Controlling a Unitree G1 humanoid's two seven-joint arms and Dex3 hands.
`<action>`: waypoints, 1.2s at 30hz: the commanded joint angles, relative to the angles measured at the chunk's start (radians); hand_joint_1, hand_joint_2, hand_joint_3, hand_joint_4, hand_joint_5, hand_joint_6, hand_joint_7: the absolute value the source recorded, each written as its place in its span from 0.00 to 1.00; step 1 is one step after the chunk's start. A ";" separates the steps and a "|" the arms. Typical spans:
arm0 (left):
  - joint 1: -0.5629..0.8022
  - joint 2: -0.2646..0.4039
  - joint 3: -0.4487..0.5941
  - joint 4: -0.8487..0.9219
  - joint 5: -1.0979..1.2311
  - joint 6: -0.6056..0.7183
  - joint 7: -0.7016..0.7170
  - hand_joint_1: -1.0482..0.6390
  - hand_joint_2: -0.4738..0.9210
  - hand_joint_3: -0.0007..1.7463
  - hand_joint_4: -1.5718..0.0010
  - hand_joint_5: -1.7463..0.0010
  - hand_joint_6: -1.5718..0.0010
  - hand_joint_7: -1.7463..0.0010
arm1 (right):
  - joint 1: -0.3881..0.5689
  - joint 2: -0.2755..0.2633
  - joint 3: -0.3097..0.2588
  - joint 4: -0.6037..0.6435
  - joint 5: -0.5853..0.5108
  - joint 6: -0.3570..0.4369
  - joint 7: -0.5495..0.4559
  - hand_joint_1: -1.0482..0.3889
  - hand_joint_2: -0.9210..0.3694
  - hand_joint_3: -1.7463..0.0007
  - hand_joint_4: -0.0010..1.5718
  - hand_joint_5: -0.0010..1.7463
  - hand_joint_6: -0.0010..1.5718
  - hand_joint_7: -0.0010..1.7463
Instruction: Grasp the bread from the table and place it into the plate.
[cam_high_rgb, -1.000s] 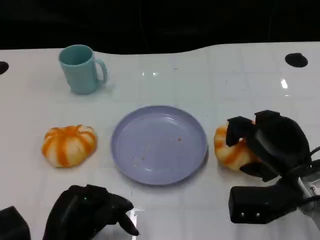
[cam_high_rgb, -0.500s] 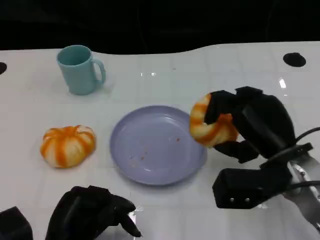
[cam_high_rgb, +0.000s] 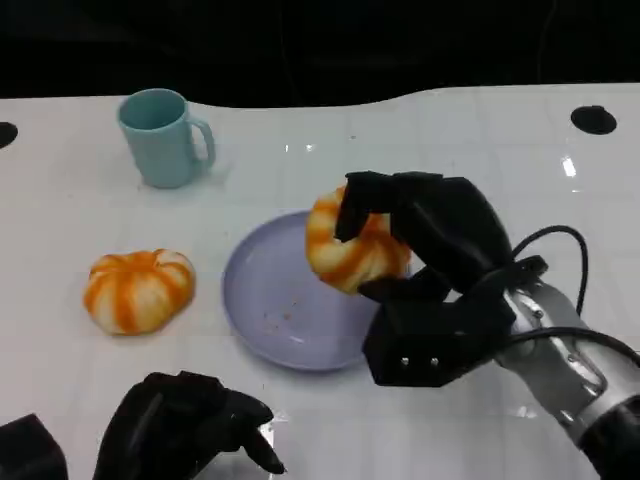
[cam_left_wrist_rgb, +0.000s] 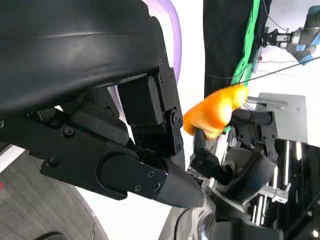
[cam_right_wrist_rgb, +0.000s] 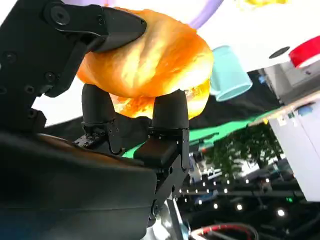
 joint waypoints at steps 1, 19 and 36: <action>0.004 0.012 0.001 0.001 0.004 -0.016 -0.005 0.07 0.96 0.00 0.17 0.53 0.01 1.00 | -0.057 0.031 0.013 0.103 0.015 -0.013 0.002 0.65 0.49 0.24 0.63 1.00 0.49 0.97; 0.011 0.016 -0.006 -0.006 0.015 -0.023 0.004 0.07 0.97 0.00 0.18 0.52 0.00 1.00 | -0.054 0.011 0.070 0.114 0.040 0.019 0.233 0.26 0.00 0.83 0.00 0.13 0.12 0.00; -0.001 0.013 -0.004 0.007 0.005 -0.020 0.002 0.07 0.96 0.00 0.19 0.51 0.01 1.00 | 0.218 -0.125 -0.051 -0.331 0.239 -0.030 0.380 0.33 0.00 0.85 0.09 0.24 0.20 0.04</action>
